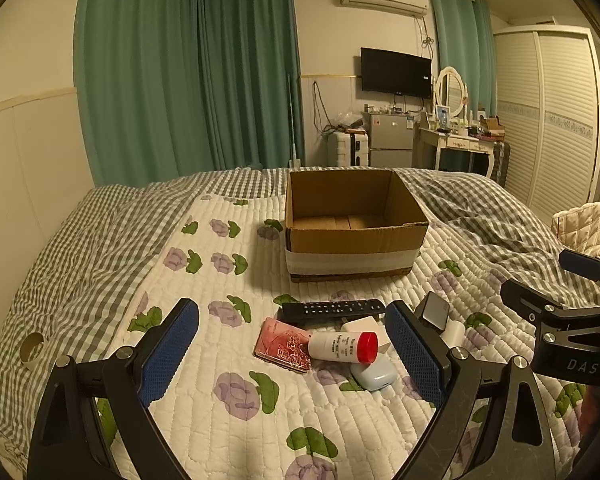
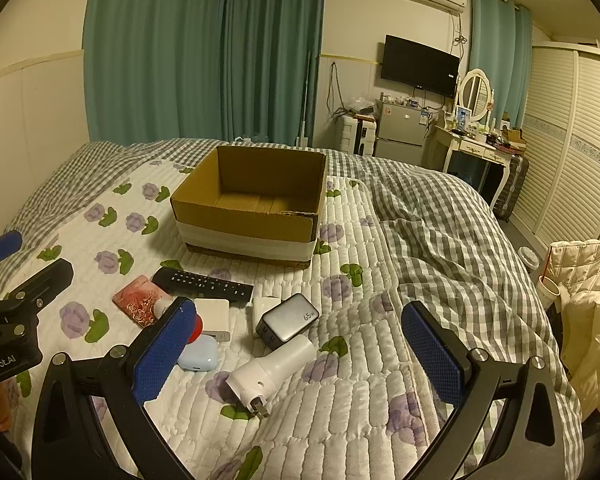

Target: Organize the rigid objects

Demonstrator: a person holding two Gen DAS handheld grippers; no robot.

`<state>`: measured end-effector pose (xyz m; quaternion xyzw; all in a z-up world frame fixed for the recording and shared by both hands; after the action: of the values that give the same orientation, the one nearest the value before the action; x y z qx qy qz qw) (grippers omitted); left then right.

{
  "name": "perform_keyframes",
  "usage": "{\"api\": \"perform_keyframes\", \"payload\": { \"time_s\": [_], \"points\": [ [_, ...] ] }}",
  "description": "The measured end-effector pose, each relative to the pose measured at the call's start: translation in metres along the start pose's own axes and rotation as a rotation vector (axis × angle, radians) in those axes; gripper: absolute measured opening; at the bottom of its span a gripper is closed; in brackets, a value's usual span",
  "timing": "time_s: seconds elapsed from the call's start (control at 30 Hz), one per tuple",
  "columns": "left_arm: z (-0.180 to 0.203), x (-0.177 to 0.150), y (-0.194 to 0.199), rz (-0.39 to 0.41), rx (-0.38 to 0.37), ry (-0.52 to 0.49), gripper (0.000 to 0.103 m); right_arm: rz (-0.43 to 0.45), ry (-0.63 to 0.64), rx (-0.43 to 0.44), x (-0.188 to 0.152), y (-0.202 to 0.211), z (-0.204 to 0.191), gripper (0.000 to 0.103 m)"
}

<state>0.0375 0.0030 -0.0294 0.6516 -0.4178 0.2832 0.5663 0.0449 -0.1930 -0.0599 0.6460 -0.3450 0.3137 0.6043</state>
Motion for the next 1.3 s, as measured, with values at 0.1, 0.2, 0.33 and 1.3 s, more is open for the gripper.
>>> {"api": "perform_keyframes", "payload": {
  "time_s": [0.1,0.2,0.33,1.3],
  "points": [
    [-0.0003,-0.0009,-0.0005,0.0,0.002,0.0,0.096,-0.002,0.001,0.001,0.0004,-0.0003,-0.0005,0.103],
    [0.0002,-0.0003,-0.0004,-0.001,0.001,-0.001,0.096,-0.004,0.002,0.002,0.0001,-0.0006,-0.0009,0.103],
    [0.0002,-0.0008,-0.0008,-0.002,0.001,-0.001,0.096,-0.005,0.003,0.0,0.0001,-0.0003,-0.0019,0.103],
    [-0.0003,0.0035,-0.001,-0.02,-0.01,0.009,0.096,-0.006,0.019,0.004,0.0067,0.0016,-0.0049,0.103]
  ]
}}
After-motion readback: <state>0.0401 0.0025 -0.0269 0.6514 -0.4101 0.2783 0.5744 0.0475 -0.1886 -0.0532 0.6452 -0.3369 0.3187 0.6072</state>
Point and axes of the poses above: each gripper's, at about its wrist camera, not at the fingertips, and y roughly against the way its jaws point, z to its right, x to its top, the point moved 4 cm from there along -y, roughly the way its jaws point, and after that the axes turned 9 degrees about -y, right-handed, at the moved point
